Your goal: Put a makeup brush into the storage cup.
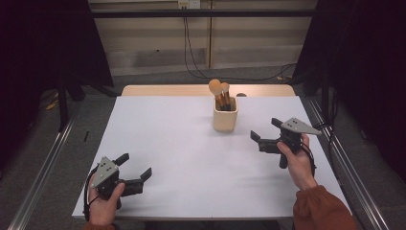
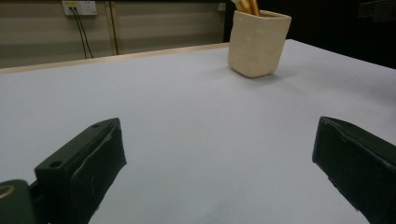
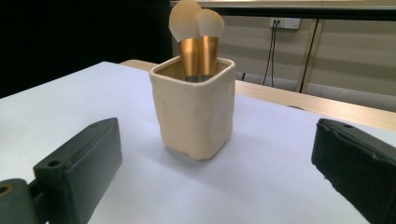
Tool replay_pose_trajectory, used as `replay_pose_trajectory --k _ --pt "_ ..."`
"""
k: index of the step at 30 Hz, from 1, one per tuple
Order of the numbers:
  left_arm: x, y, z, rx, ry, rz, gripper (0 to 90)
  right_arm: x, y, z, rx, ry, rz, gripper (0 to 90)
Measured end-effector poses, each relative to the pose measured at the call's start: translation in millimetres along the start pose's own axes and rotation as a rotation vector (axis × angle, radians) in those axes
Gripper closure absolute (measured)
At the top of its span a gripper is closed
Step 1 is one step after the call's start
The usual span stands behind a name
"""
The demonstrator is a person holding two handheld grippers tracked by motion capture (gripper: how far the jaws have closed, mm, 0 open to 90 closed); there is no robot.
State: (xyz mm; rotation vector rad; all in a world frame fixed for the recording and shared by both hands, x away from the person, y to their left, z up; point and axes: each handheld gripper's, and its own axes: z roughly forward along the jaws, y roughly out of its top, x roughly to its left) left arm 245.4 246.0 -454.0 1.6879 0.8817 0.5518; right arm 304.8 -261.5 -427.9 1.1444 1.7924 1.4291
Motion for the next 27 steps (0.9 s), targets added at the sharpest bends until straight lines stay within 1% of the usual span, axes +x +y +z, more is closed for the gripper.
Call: replay_pose_trajectory --k 2,3,4,7,10,14,16,17,20,25,26,27 --pt "-0.1 -0.2 -0.7 0.001 0.001 -0.002 2.4 -0.2 -3.8 -4.3 0.004 0.002 0.012 1.4" --pt "0.1 -0.1 -1.2 0.001 0.003 0.0 2.4 -0.4 -5.9 -6.1 0.007 -0.002 0.012 1.5" --pt "0.0 -0.2 -1.4 -0.003 0.005 -0.008 2.4 -0.5 -8.3 -8.1 0.011 -0.003 0.01 1.5" --pt "0.7 -0.2 -1.8 -0.006 0.007 -0.008 2.4 -0.8 -14.3 -14.9 0.016 -0.007 0.018 1.5" --pt "0.9 -0.2 -2.7 -0.01 0.005 -0.01 2.4 0.5 -17.4 -24.8 0.0 -0.014 0.026 1.6" --pt "0.9 -0.2 -3.2 -0.009 0.006 -0.008 2.4 0.6 -21.4 -37.6 -0.007 -0.024 0.024 1.6" --pt "-0.4 0.3 -3.3 -0.014 0.004 -0.022 2.4 0.9 -24.4 -43.3 -0.01 -0.027 0.03 1.6" --pt "-1.2 0.9 -3.7 -0.019 -0.005 -0.023 2.4 0.9 -26.1 -46.1 -0.013 -0.029 0.029 1.6" --pt "-3.7 1.3 -3.4 -0.012 -0.01 -0.009 2.4 1.1 -30.9 -54.4 -0.014 -0.039 0.033 1.6" --pt "-2.3 -0.3 -7.4 -0.015 -0.001 -0.015 2.3 2.5 -37.1 -69.8 -0.019 -0.052 0.042 1.6" --pt "-2.0 -0.5 -7.6 -0.016 0.0 -0.014 2.3 1.9 -38.4 -73.4 -0.013 -0.05 0.043 1.6" --pt "-2.1 -0.6 -7.6 -0.014 0.0 -0.016 2.4 2.0 -39.2 -76.4 -0.015 -0.049 0.055 1.6"
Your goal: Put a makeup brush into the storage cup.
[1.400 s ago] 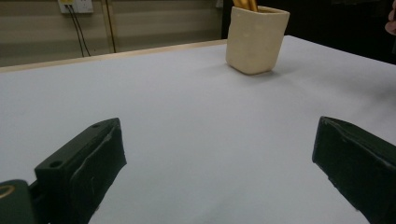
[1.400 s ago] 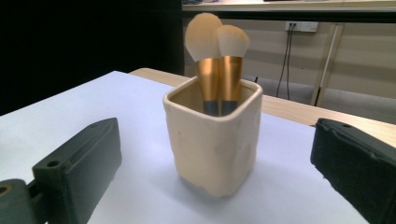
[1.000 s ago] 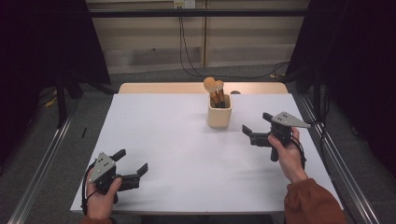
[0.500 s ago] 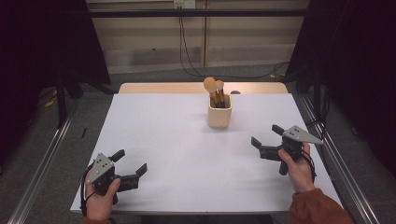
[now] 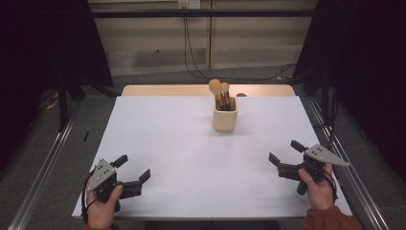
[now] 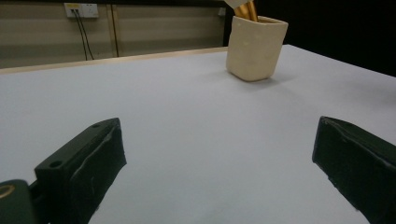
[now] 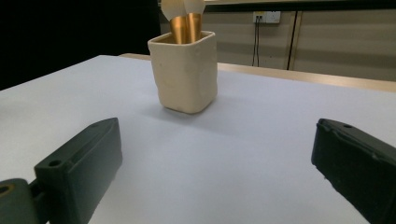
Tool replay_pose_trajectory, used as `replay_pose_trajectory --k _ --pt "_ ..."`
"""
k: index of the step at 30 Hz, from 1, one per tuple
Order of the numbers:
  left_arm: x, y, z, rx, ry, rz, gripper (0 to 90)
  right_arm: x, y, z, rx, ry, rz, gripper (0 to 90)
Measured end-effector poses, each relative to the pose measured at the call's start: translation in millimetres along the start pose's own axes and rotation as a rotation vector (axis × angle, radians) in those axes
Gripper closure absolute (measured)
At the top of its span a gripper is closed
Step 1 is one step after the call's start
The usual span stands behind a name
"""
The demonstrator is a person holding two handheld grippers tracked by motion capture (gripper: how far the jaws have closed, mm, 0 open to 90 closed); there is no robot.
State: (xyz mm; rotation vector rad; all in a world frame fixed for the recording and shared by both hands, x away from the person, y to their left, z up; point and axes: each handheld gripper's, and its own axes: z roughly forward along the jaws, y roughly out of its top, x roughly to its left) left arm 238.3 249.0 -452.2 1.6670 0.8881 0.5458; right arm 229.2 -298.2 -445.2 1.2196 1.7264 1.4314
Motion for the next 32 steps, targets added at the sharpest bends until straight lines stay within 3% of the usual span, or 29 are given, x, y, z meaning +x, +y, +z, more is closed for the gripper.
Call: replay_pose_trajectory --k 6,9,17,32 --pt "-0.6 -0.1 0.5 0.004 -0.001 0.012 2.3 -3.8 -7.4 -15.4 0.003 -0.02 0.006 1.7" --pt "-0.8 -0.3 0.1 0.003 0.004 0.009 2.4 -3.7 -8.5 -20.4 0.006 0.003 0.031 1.6" --pt "-1.6 -0.5 -0.4 0.004 0.004 0.008 2.4 -5.2 -16.6 -30.1 0.018 -0.042 -0.016 1.3" --pt "0.2 -0.4 3.4 0.014 0.013 0.007 2.4 -7.6 -17.3 -27.0 0.021 -0.019 -0.011 1.3"
